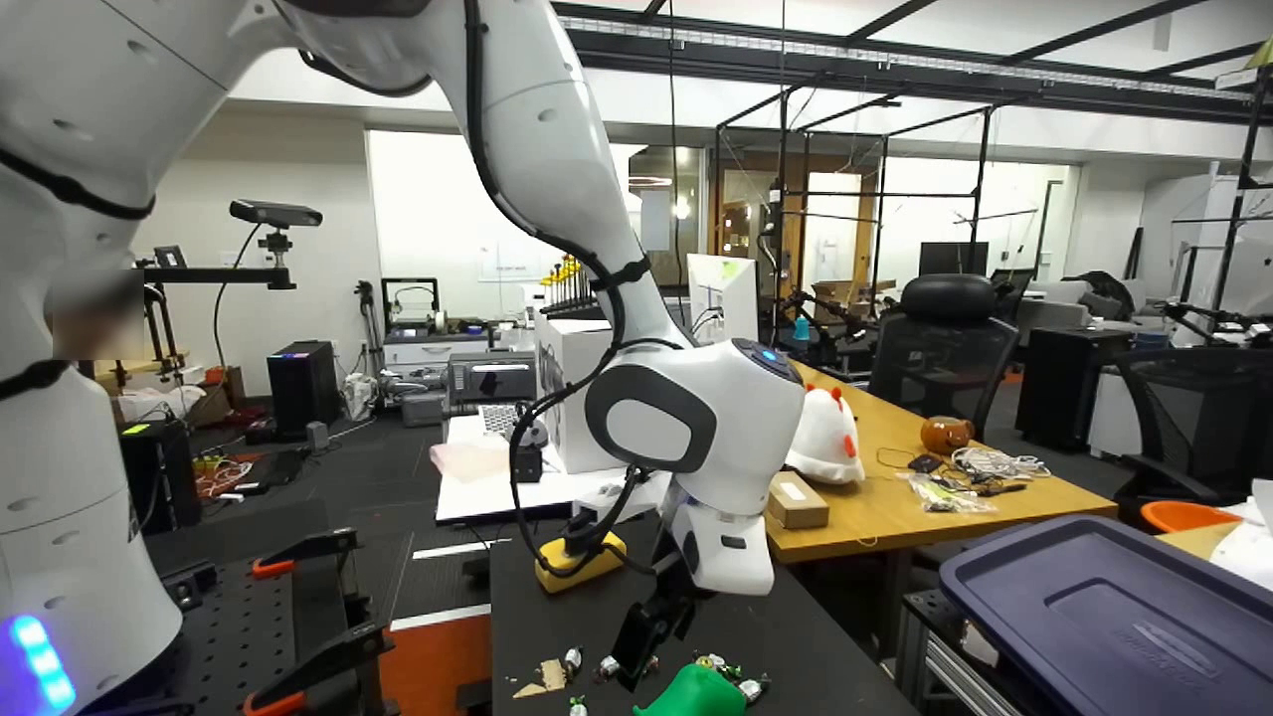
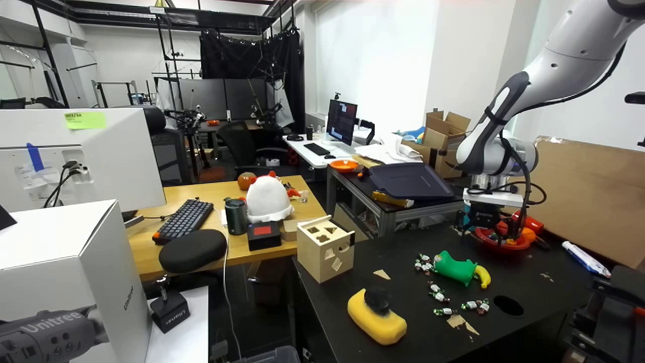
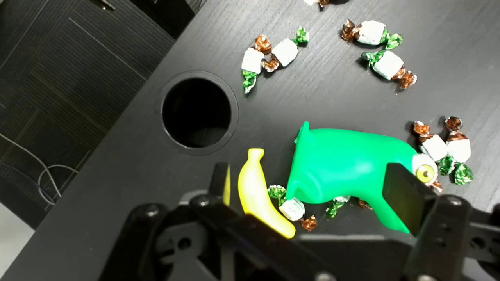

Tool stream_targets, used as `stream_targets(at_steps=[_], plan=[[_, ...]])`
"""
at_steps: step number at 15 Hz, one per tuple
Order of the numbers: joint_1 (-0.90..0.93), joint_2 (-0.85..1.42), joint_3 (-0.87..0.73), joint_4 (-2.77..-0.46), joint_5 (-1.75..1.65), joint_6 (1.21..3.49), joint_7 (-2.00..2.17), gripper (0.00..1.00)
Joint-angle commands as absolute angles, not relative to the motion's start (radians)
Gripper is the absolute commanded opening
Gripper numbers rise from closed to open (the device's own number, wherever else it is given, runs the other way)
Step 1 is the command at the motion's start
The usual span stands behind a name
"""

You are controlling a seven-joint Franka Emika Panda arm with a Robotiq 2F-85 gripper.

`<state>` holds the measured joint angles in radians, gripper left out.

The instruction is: Put the banana and green plush toy in the red bowl.

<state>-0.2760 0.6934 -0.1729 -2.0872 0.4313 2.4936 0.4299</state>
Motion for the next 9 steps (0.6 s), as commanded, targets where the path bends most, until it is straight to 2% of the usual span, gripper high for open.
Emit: stream_targets(at_steps=[1, 9], plan=[[-0.269, 0.695, -0.180, -2.085, 0.438, 2.490, 0.426, 1.00], [-0.266, 0.700, -0.183, -2.084, 0.419, 2.499, 0.402, 1.00]])
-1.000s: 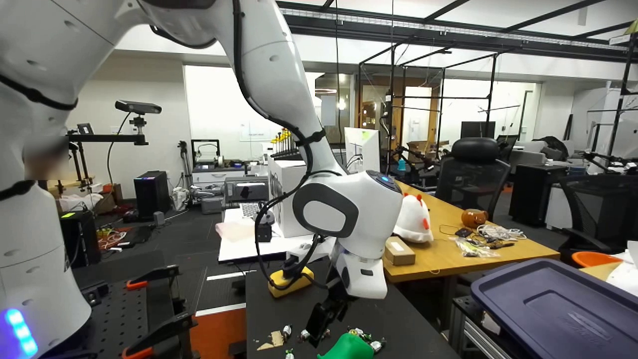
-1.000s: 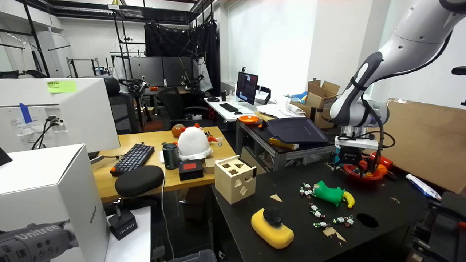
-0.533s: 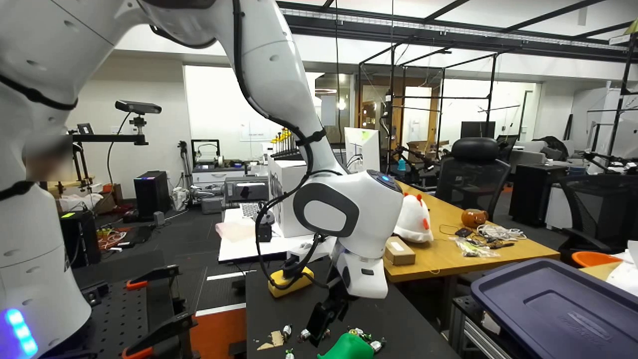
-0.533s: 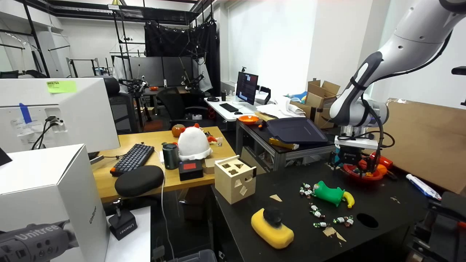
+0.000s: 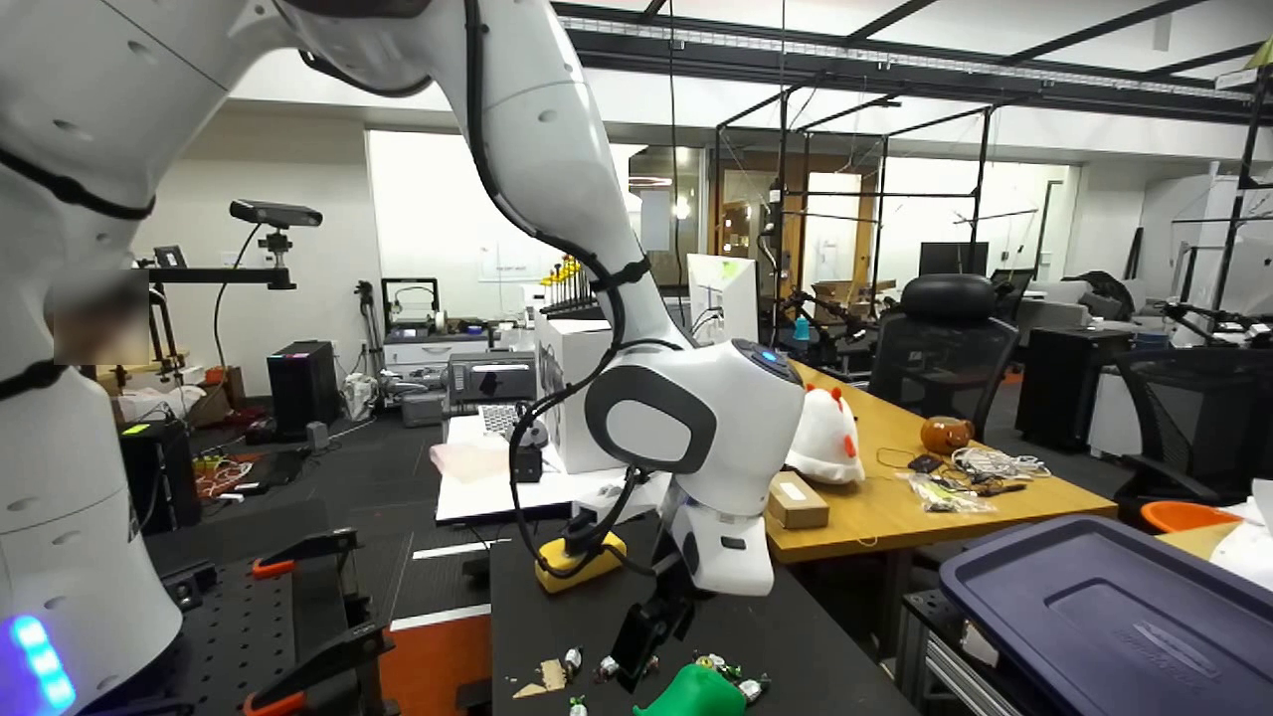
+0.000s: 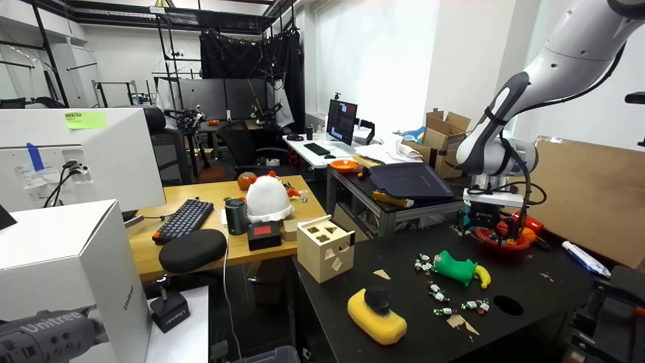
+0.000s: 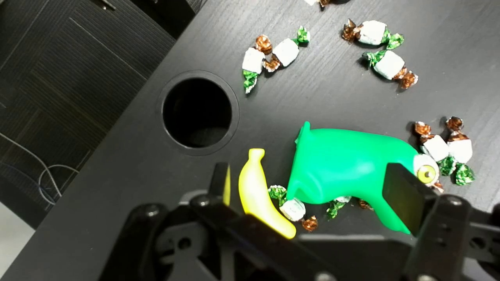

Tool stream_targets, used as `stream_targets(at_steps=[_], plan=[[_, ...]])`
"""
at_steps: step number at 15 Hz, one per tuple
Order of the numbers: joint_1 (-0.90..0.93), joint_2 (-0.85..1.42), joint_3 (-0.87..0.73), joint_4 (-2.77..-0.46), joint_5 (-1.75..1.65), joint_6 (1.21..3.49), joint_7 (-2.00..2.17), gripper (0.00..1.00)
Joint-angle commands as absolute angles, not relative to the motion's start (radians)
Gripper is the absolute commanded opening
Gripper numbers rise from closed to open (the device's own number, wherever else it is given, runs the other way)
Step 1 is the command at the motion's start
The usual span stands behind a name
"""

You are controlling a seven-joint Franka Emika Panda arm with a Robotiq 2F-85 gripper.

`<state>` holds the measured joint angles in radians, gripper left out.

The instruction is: Put the banana and green plush toy in the red bowl.

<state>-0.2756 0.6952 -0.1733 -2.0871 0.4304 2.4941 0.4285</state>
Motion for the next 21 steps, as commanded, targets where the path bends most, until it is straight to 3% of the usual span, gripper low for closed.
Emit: stream_targets(at_steps=[1, 21], plan=[[-0.265, 0.703, -0.185, -2.082, 0.419, 2.503, 0.402, 1.00], [-0.371, 1.012, -0.218, -1.782, 0.505, 2.509, 0.477, 1.00]])
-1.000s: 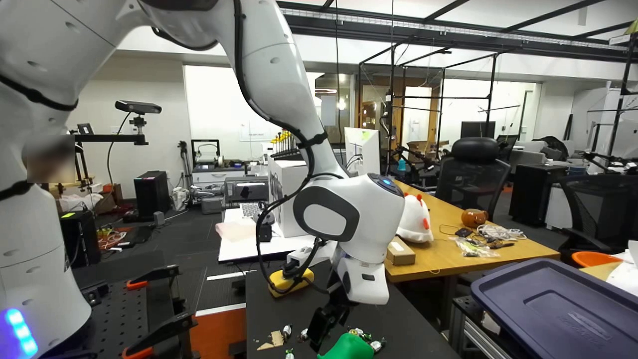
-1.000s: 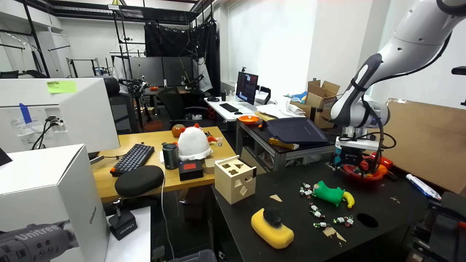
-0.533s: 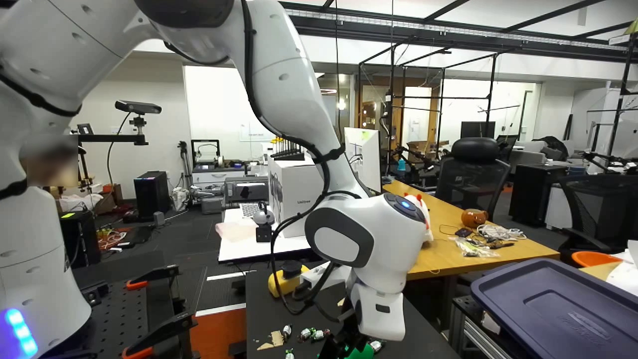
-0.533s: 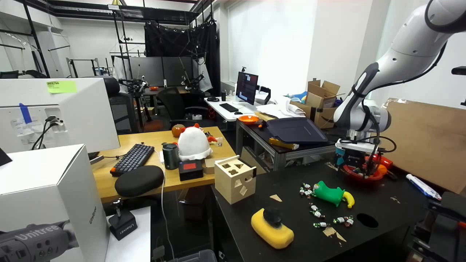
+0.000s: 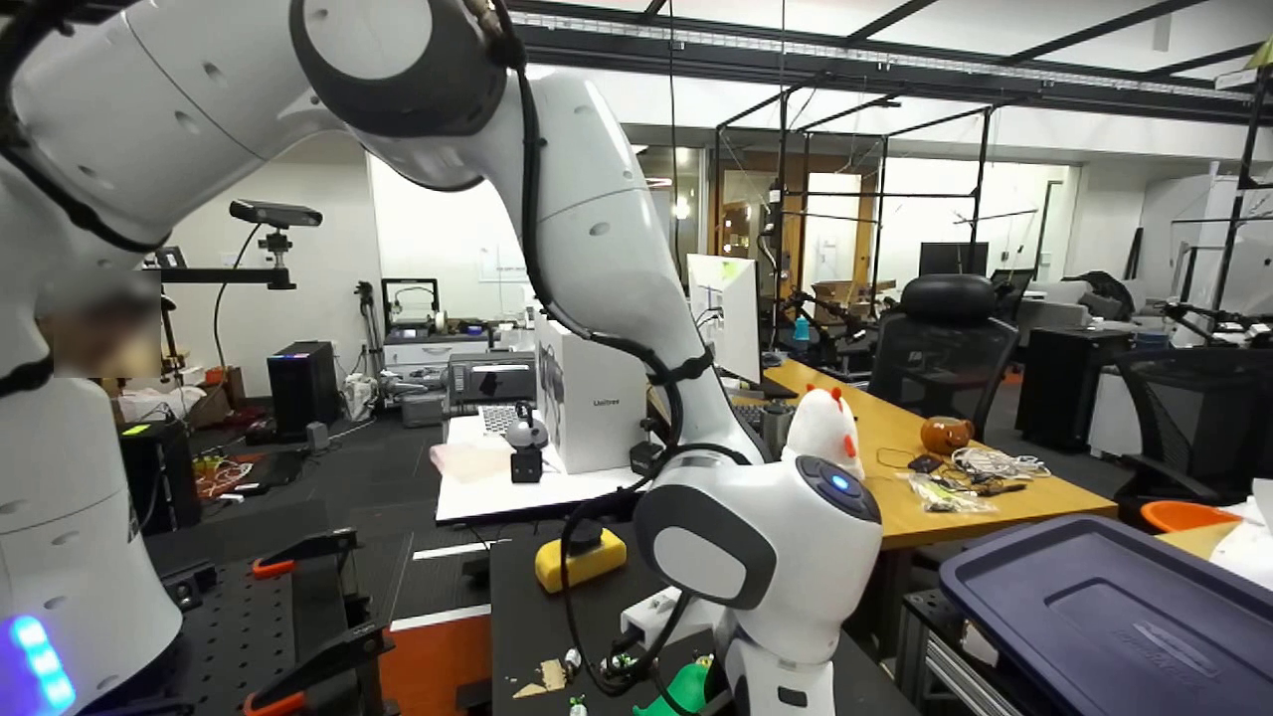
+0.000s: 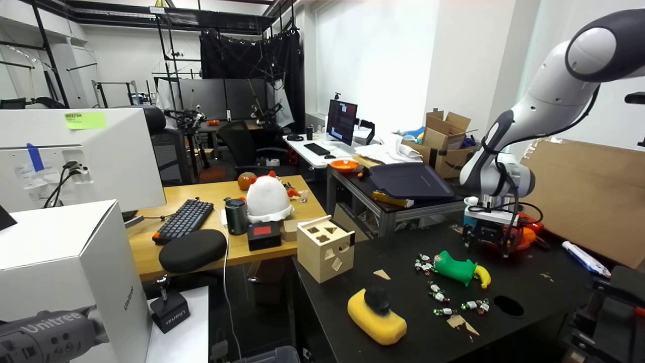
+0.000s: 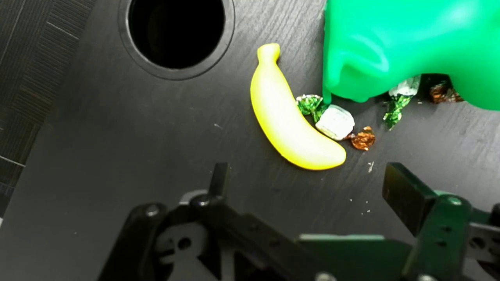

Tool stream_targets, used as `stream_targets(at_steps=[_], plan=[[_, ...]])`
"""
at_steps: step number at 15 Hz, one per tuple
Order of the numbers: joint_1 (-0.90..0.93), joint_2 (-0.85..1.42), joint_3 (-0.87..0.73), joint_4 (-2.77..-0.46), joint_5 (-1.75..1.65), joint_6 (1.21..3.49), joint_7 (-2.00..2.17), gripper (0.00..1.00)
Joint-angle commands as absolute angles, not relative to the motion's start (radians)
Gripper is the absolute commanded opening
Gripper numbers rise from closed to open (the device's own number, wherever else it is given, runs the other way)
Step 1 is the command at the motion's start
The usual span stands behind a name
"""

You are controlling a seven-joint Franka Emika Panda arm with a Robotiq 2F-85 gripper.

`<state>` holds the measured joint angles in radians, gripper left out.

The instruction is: Put the banana and green plush toy in the red bowl.

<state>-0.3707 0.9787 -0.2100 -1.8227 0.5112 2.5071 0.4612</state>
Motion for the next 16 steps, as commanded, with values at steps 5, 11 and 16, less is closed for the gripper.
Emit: stream_targets(at_steps=[5, 11, 16], plan=[[-0.381, 1.046, -0.229, -1.772, 0.510, 2.523, 0.476, 1.00], [-0.415, 1.037, -0.209, -1.791, 0.516, 2.482, 0.439, 1.00], [-0.442, 1.022, -0.171, -1.803, 0.530, 2.438, 0.411, 1.00]])
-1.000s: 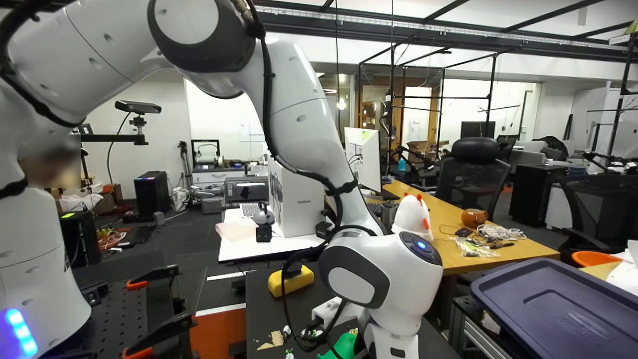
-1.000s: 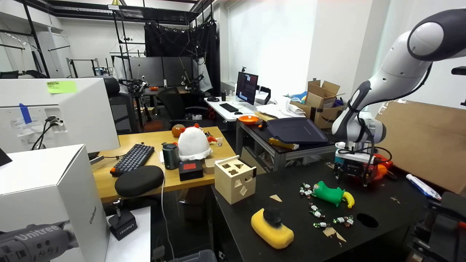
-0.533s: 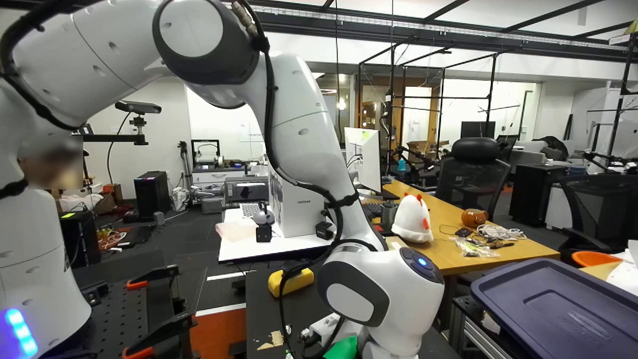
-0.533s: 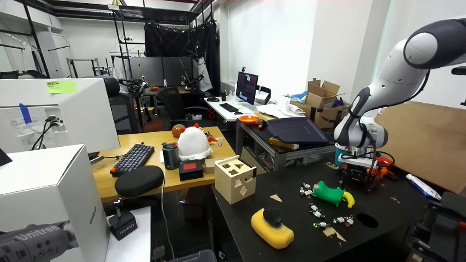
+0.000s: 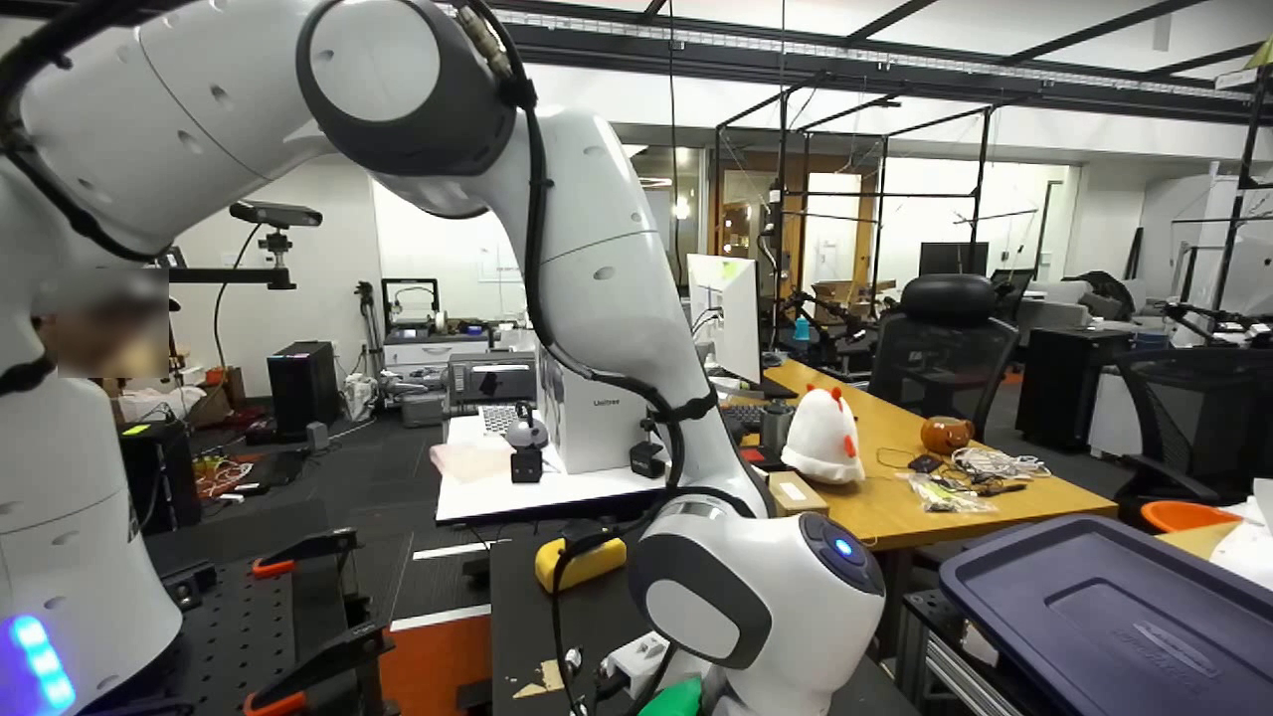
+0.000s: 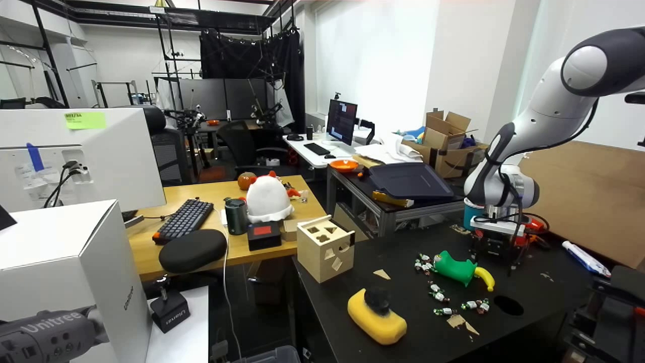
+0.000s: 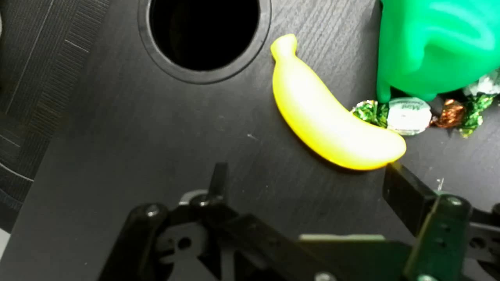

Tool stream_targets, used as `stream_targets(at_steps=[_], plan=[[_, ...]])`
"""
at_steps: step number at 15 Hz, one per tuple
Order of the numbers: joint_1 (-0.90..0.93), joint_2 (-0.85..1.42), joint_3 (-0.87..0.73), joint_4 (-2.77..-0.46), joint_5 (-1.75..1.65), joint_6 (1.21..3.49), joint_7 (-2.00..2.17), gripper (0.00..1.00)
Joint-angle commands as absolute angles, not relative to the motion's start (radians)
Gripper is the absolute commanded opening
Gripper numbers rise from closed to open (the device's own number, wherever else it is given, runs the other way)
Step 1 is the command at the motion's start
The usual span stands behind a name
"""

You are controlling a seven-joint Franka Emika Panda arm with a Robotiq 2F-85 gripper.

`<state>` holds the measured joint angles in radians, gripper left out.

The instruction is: Put the banana and green plush toy in the red bowl.

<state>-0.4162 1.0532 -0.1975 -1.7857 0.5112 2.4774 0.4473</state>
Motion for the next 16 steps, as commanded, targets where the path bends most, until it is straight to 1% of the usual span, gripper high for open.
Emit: stream_targets(at_steps=[1, 5, 12, 16], plan=[[-0.442, 1.020, -0.167, -1.805, 0.528, 2.435, 0.404, 1.00], [-0.461, 1.010, -0.147, -1.804, 0.529, 2.369, 0.374, 1.00], [-0.473, 0.978, -0.151, -1.818, 0.556, 2.366, 0.364, 1.00], [-0.496, 0.955, -0.153, -1.817, 0.542, 2.322, 0.296, 1.00]])
